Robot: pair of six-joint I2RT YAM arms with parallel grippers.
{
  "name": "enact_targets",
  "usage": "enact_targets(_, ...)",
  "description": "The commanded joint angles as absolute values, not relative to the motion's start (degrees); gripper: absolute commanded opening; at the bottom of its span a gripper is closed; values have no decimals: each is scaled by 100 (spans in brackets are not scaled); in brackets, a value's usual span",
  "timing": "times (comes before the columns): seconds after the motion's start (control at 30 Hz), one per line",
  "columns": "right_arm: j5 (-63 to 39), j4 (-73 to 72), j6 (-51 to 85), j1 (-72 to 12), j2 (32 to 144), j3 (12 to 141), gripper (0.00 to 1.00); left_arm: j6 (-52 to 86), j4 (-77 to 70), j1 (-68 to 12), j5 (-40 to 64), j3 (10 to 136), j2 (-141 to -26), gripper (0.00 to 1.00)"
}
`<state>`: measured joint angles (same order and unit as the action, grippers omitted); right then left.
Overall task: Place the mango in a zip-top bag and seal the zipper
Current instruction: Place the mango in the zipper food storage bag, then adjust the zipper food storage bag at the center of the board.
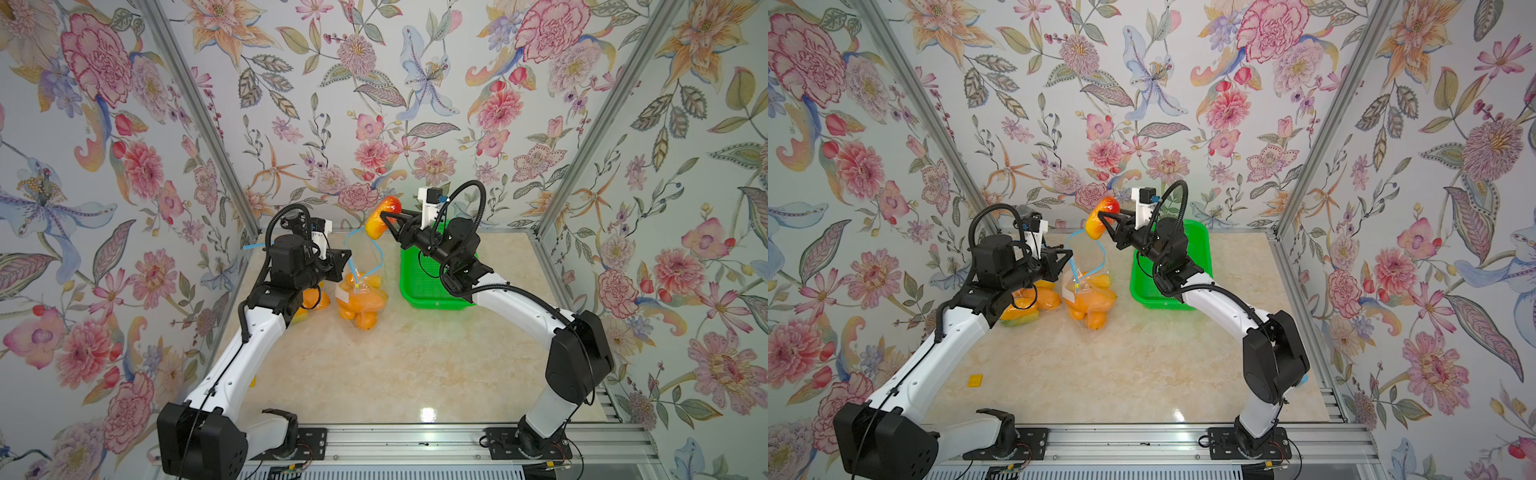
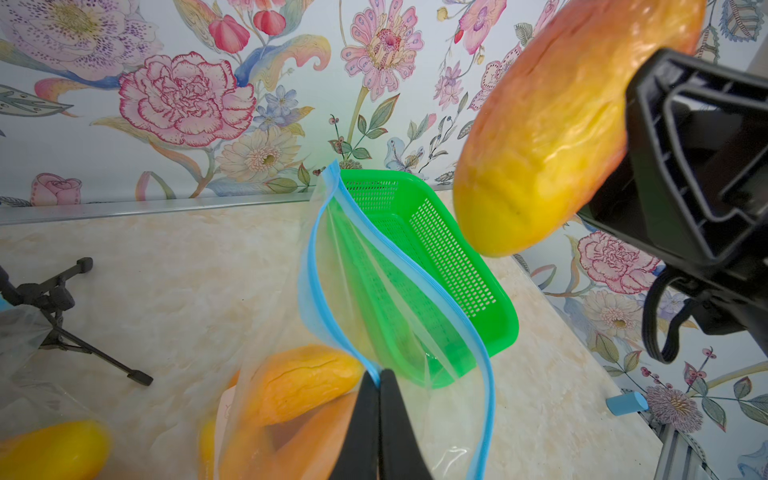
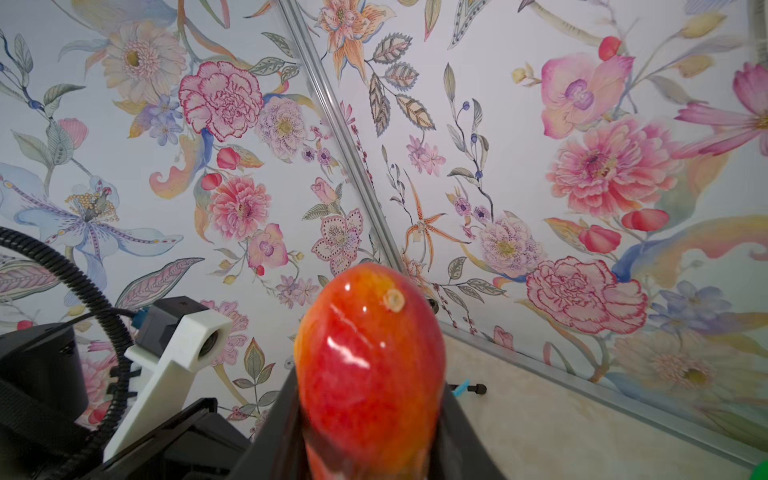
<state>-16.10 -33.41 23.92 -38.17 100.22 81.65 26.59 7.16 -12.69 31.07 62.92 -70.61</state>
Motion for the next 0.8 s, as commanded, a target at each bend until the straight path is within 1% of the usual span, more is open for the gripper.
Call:
enact_targets(0.0,-1799,-2795,1569,-4012,10377,8404,26,2728,483,-1204,3083,6271,-6944,0)
enact_targets(0.1,-1916,-2160,1249,-4079,10667,8830,31,2726,502,-1202,3076,6293,-6910,0)
enact_targets(0.13,-1875,-1914,1107,-4115,10731,8973,38,2726,501,-1195,3076,6301,-6896,0)
enact_targets(0.2,-2000,-1512,673,-4144,10738,9153,64,2710,526,-1201,3060,6317,-6878,0)
enact_targets(0.27,-1976,-1340,274,-4124,10524,9086,77,2677,591,-1200,3017,6357,-6862,0)
enact_targets(0.33,-2234,-1490,95,-3952,10163,8834,86,2570,716,-1215,2965,6448,-6883,0)
enact_targets(0.47,-3359,-1564,-76,-3134,9500,8435,91,2155,1336,-1341,2594,6992,-7063,0)
enact_targets(0.53,-3828,-1711,-468,-2741,9248,8155,93,1925,1581,-1472,2435,7253,-7123,0)
enact_targets(0.6,-4658,-1986,-1168,-2360,9142,7825,100,1694,1809,-1569,2316,7480,-7144,0)
enact_targets(0.7,-5479,-2049,-2702,-2083,9256,7659,100,1332,2134,-1632,2321,7674,-7145,0)
enact_targets(0.77,-5551,-1940,-3278,-2048,9509,7827,100,1085,2356,-1672,2357,7715,-7163,0)
